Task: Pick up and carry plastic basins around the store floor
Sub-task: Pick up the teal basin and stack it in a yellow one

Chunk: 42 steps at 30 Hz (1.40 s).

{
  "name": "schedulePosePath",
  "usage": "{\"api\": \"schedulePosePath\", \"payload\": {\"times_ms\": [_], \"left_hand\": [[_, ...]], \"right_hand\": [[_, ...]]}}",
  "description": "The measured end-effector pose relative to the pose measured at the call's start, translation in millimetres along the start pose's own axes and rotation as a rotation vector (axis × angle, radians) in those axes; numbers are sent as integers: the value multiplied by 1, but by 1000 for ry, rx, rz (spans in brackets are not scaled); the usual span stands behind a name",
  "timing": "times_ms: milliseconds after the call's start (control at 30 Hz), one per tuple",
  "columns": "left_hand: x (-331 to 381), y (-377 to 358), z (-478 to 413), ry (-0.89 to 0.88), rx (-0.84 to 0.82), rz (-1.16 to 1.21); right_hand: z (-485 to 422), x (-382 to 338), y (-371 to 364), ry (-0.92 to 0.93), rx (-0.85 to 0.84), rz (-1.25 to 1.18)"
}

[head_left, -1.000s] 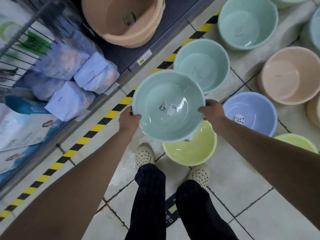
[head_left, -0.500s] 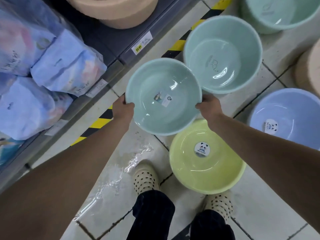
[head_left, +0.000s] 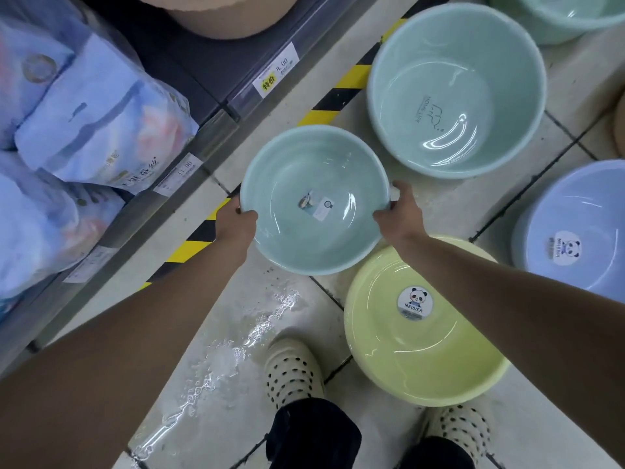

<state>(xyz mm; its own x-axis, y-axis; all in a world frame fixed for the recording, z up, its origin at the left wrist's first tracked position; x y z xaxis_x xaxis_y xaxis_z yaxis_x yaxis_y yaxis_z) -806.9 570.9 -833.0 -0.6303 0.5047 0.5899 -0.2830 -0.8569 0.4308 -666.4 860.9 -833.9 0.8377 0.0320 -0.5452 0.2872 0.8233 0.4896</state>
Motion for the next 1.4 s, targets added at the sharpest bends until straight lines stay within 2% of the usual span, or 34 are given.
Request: {"api": "schedulePosePath", "payload": {"times_ms": [67, 267, 467, 533, 667, 833, 1167, 1400], "left_hand": [[-4, 4, -1, 14, -12, 10], [19, 48, 18, -26, 95, 129], [65, 49, 106, -189, 112, 56], [78, 30, 142, -242, 57, -44], [85, -19, 201, -312, -66, -262], [62, -64, 238, -343, -132, -443], [10, -115, 235, -276, -132, -570], [-9, -138, 221, -356, -50, -700]], "right_hand": [[-1, -5, -5, 8, 0, -35], [31, -38, -1, 80, -83, -295], [94, -42, 72, 101, -23, -179], [119, -26, 108, 77, 33, -69], [170, 27, 171, -31, 100, -49], [204, 89, 209, -105, 60, -41], [194, 185, 190, -249, 49, -24], [173, 226, 168, -267, 122, -26]]}}
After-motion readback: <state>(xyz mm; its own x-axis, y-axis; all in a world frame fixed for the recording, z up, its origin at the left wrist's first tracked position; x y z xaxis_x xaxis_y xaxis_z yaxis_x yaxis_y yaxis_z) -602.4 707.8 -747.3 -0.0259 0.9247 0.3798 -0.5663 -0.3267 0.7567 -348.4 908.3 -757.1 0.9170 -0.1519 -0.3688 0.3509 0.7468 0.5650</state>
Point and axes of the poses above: each hand's wrist, its own z-axis away from the middle knuckle, its own y-axis out of the back of the hand, x = y × z, the point moved 8 cm from there along -z, towards the middle knuckle
